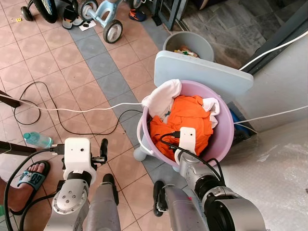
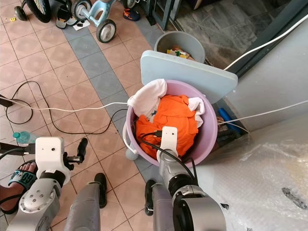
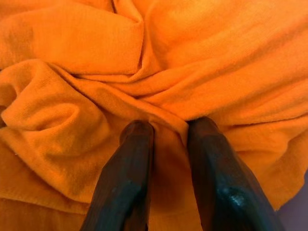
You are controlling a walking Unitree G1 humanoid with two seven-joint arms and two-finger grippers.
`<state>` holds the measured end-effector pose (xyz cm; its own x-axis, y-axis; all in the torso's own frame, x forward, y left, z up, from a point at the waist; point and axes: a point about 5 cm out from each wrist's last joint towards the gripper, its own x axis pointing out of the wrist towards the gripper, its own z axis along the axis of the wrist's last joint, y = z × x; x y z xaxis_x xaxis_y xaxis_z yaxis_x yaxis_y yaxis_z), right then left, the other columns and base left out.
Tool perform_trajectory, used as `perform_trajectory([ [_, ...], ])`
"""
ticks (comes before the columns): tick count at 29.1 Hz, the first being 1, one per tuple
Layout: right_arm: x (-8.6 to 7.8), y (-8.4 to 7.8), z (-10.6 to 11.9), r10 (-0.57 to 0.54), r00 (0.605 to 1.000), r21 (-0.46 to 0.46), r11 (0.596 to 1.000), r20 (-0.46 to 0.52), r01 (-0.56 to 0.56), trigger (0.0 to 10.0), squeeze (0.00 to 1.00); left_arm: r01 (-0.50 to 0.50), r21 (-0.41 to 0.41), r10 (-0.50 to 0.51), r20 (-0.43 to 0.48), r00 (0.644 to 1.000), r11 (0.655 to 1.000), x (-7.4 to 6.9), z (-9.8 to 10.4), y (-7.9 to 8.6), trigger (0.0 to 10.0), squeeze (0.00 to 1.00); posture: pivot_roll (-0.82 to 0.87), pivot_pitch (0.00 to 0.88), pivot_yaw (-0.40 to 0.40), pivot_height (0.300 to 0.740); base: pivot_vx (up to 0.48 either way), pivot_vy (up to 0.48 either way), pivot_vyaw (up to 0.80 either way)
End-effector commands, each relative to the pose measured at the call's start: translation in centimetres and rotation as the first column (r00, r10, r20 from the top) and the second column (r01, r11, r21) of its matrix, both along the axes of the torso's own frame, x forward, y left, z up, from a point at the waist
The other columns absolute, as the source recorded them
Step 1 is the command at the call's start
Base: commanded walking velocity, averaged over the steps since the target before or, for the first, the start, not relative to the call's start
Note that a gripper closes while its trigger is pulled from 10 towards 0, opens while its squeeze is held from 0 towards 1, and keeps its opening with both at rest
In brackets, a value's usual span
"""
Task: Clothes washing
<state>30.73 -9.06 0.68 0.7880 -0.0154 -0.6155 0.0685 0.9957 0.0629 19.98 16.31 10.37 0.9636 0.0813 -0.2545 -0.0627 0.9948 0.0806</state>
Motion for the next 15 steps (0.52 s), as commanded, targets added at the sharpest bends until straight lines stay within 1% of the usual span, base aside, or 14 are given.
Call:
perform_trajectory([
  [1,-1.0,-0.2,-1.2,-0.014,0.998,0.004,1.000,-0.055,0.015,0.0,0.00,-0.005,0.010,0.006,-0.022,1.000,1.000,-0.4,-0.2,0.0,10.0,0.00,0.16,0.384,-0.116,0.740,0.000,0.000,0.00],
  [7,-0.7,-0.6,-0.9,-0.052,0.998,0.025,0.998,-0.033,0.053,0.0,0.00,-0.009,0.014,0.009,-0.011,1.000,1.000,-0.1,-0.1,0.1,10.0,0.00,0.16,0.374,-0.112,0.740,0.000,0.000,0.00],
  [10,0.2,-0.9,0.0,-0.098,0.995,0.073,0.993,0.023,0.097,0.0,0.00,-0.011,0.019,0.011,0.001,1.000,1.000,0.4,0.0,0.2,10.0,0.00,0.15,0.359,-0.108,0.740,0.000,0.000,0.00],
  [11,0.8,-0.9,0.7,-0.113,0.992,0.098,0.989,0.053,0.108,0.0,0.00,-0.010,0.021,0.010,0.004,1.000,1.000,0.7,-0.1,0.2,10.0,0.00,0.14,0.342,-0.108,0.740,0.000,0.000,0.00],
  [12,0.8,-0.9,0.7,-0.113,0.992,0.098,0.989,0.053,0.108,0.0,0.00,-0.010,0.021,0.010,0.004,1.000,1.000,0.7,-0.1,0.2,10.0,0.00,0.14,0.342,-0.108,0.740,0.000,0.000,0.00],
  [15,2.1,-1.3,2.3,-0.134,0.982,0.136,0.984,0.131,0.116,0.0,0.00,-0.007,0.023,0.007,0.016,1.000,1.000,1.5,-0.3,0.2,10.0,0.00,0.13,0.310,-0.107,0.740,0.000,0.000,0.00],
])
